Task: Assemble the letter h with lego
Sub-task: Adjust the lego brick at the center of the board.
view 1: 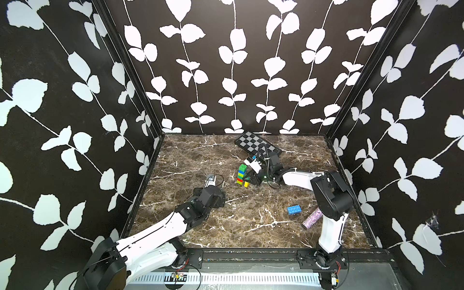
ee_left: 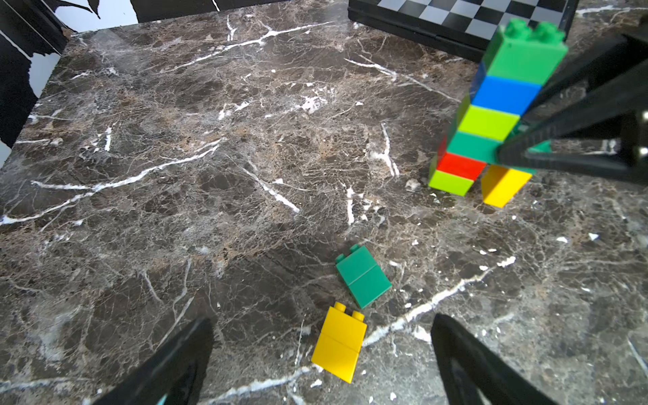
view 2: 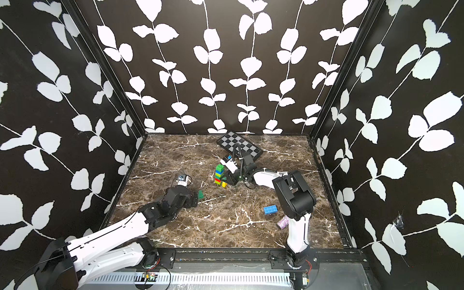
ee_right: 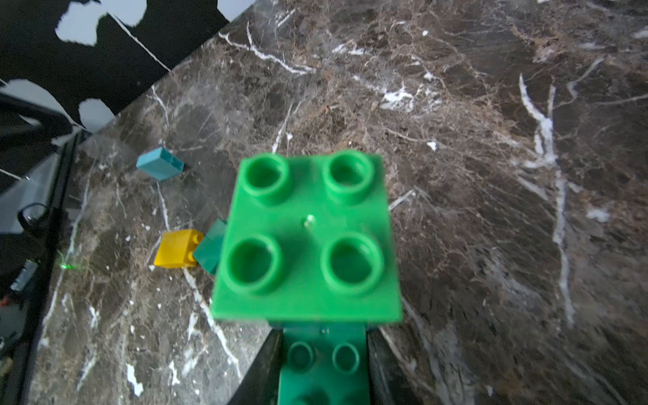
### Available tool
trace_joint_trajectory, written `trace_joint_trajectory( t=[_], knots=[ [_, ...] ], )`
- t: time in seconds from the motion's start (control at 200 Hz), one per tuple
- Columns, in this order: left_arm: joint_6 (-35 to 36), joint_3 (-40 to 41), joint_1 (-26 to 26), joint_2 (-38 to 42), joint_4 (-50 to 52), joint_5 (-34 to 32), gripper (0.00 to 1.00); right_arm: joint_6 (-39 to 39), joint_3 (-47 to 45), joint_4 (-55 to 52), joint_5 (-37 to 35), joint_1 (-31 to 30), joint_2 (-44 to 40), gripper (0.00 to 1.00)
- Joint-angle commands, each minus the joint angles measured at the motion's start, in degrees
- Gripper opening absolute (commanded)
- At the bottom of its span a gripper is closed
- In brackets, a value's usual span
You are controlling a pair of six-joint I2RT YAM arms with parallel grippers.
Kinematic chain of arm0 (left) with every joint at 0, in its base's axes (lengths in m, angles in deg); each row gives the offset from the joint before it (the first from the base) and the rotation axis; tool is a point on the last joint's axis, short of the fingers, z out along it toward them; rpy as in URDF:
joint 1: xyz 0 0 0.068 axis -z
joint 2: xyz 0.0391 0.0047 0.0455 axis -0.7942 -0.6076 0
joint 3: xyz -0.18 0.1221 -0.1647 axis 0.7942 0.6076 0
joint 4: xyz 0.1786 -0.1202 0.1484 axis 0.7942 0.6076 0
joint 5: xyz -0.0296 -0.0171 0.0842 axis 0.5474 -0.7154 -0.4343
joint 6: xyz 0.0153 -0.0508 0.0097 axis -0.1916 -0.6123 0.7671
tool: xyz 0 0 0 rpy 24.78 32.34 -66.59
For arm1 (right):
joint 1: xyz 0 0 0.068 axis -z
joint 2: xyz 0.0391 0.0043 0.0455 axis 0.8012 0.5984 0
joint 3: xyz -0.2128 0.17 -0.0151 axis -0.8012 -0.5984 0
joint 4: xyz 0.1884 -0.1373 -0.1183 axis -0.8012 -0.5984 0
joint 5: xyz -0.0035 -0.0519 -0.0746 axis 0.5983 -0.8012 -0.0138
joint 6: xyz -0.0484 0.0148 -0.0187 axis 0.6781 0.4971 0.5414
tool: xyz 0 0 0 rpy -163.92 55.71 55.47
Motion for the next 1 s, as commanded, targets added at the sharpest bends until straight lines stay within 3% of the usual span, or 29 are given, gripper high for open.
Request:
trace_joint_trajectory(
  t=[0.0,0.22,0.5,0.995],
  knots=[
    [-0.89,-1.51,-0.16,1.32,0.97,-1.29,0.99,-11.3,5.11,0.56,5.24,0.03,3.35,0.28],
    [-1.53,-1.51,-0.13,1.79,1.54,-2.29,0.99,-25.89,17.07,0.26,9.67,-1.46,12.04,0.3],
    [-1.72,-1.76,-0.15,1.72,1.96,-1.62,0.99,-39.02,33.35,2.68,11.72,-4.78,25.53,0.31],
    [-2.48,-1.81,-0.12,2.08,2.05,0.44,0.99,-41.22,57.91,-10.89,14.61,-6.59,41.19,0.36]
  ],
)
